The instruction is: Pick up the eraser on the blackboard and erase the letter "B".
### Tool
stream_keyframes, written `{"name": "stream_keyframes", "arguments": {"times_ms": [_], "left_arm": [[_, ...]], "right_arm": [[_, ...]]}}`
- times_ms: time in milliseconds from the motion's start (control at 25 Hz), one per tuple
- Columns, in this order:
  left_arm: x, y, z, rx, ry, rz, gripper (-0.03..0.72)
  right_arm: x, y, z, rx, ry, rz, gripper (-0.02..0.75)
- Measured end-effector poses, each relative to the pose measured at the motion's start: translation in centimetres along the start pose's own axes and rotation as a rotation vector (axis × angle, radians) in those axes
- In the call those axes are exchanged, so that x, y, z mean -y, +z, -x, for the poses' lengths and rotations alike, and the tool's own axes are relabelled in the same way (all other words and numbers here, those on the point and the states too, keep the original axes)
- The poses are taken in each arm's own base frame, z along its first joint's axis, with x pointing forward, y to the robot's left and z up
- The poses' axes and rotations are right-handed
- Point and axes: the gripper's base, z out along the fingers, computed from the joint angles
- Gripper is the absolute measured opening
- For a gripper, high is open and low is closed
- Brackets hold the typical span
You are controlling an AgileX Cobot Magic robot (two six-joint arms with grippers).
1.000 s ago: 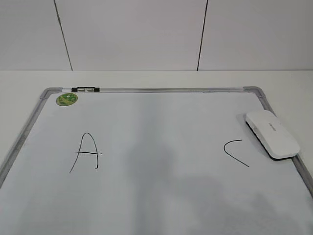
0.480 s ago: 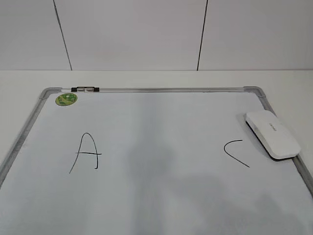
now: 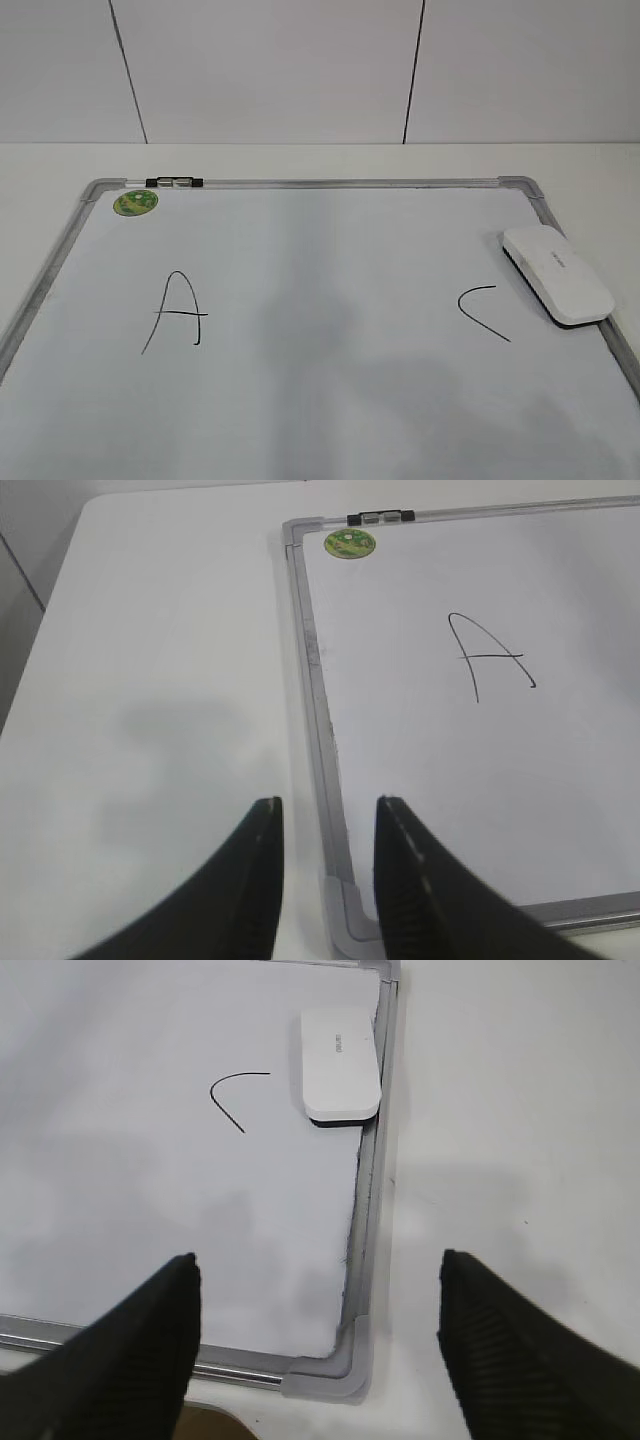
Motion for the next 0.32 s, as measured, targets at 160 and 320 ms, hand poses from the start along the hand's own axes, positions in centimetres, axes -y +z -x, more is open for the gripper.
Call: {"name": "stream_keyframes", "arguments": {"times_ms": [160,320], "left_arm": [[0.00,0.00,0.00,0.000,0.000,0.000,0.235],[0.00,0.00,0.00,0.000,0.000,0.000,0.235]], "right_arm": [[0.00,0.00,0.00,0.000,0.000,0.000,0.572],[0.00,0.00,0.00,0.000,0.000,0.000,0.572]]}}
